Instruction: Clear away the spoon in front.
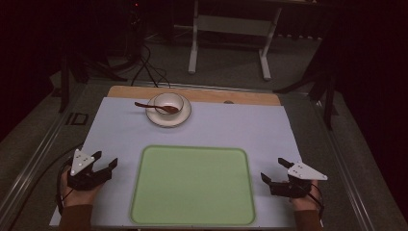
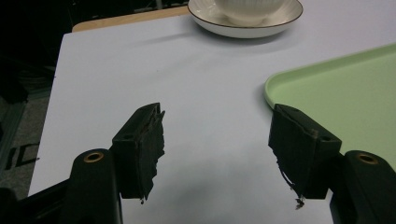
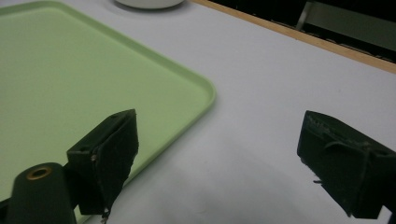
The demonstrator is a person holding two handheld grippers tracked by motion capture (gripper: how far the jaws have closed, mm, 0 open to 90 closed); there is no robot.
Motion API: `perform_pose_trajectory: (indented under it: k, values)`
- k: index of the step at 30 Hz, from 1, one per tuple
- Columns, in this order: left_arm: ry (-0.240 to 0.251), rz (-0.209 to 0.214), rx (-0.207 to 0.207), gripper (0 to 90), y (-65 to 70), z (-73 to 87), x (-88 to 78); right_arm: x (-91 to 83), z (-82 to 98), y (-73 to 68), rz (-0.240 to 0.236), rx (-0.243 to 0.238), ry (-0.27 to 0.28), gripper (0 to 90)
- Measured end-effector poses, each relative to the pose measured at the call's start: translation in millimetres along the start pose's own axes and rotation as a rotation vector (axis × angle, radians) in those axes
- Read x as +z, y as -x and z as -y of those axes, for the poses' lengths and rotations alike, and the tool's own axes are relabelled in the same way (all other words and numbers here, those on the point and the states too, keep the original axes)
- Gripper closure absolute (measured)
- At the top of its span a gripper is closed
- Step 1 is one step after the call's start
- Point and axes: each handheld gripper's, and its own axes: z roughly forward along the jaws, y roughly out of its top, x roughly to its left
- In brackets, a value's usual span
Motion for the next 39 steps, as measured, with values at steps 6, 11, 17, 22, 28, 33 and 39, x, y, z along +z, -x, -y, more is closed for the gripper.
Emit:
perform_pose_trajectory:
  k: [6,11,17,22,28,33,39]
  values:
    - [-0.001,0.005,-0.001,34.6,0.9,0.2,0.4,-0.6,0.1,1.0,0.001,0.003,0.009,12.4]
    - [0.009,0.022,-0.022,34.6,1.6,-1.9,-1.7,-0.6,-0.1,1.2,0.003,0.007,0.01,12.4]
    - [0.02,0.04,-0.032,34.4,4.1,-7.4,-3.7,-0.7,-0.5,1.7,0.007,0.01,0.017,12.5]
    - [0.016,0.059,-0.016,34.4,7.3,-16.9,-0.6,-1.3,-1.0,2.4,0.009,0.011,0.025,12.5]
    - [0.006,0.069,-0.022,34.0,7.7,-22.2,6.2,-1.2,-1.1,2.4,0.011,0.011,0.027,12.5]
    - [0.014,0.072,-0.018,34.0,6.9,-35.0,13.2,-1.8,-1.3,3.1,0.012,0.013,0.033,12.5]
    - [0.02,0.074,-0.013,34.0,4.2,-53.1,22.0,-2.0,-1.3,3.4,0.013,0.015,0.036,12.5]
